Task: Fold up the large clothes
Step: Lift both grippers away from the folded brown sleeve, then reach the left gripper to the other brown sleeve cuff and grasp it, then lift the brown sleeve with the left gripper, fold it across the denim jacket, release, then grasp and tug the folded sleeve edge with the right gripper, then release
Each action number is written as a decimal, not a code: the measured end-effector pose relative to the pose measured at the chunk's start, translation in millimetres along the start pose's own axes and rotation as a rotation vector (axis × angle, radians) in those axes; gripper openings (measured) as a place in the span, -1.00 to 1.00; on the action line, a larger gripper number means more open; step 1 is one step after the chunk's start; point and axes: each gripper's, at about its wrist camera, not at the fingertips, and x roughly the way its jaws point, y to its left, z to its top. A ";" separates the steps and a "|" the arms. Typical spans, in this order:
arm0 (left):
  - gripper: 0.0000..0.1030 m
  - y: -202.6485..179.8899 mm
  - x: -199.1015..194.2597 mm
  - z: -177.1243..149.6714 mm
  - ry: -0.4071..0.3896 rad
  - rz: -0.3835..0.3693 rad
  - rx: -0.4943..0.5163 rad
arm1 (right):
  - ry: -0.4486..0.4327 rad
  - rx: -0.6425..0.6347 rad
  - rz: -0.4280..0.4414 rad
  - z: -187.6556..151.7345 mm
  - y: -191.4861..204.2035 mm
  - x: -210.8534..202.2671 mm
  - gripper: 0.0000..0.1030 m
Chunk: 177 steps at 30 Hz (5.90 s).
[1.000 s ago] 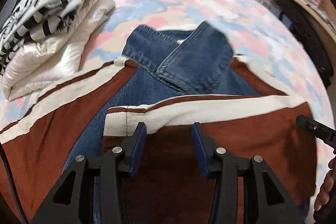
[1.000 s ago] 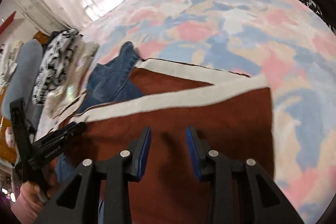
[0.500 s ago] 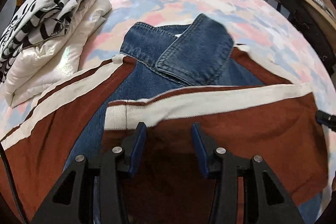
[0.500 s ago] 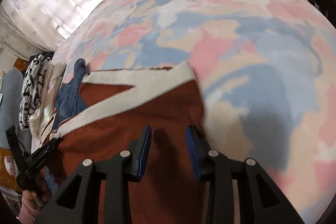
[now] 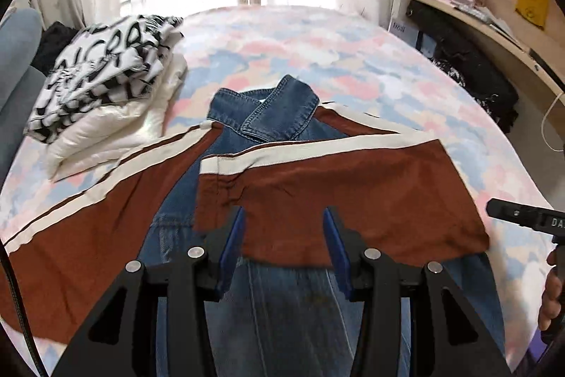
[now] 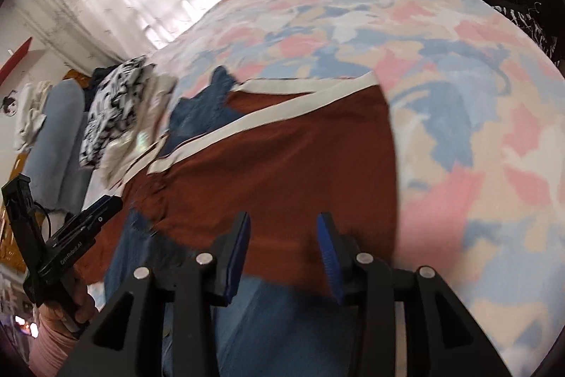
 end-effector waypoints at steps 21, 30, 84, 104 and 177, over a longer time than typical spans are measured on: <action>0.41 80.5 -122.5 -96.1 -0.072 0.125 -0.080 | -0.037 -0.122 0.098 -84.3 119.3 -27.5 0.03; 0.50 150.5 -140.7 -124.3 -0.084 0.170 -0.189 | -0.030 -0.231 0.105 -103.6 181.8 -5.7 0.03; -0.95 463.9 -137.0 -178.4 -0.226 0.380 -0.776 | 0.263 -0.594 0.259 -154.1 417.3 212.0 -0.23; -0.95 95.3 -63.3 48.0 -0.278 0.015 -0.132 | -0.157 -0.131 0.179 -43.9 164.8 35.5 -0.22; 0.64 209.4 -24.2 -94.9 0.073 0.007 -0.394 | -0.053 -0.010 -0.018 -14.4 29.6 34.0 0.25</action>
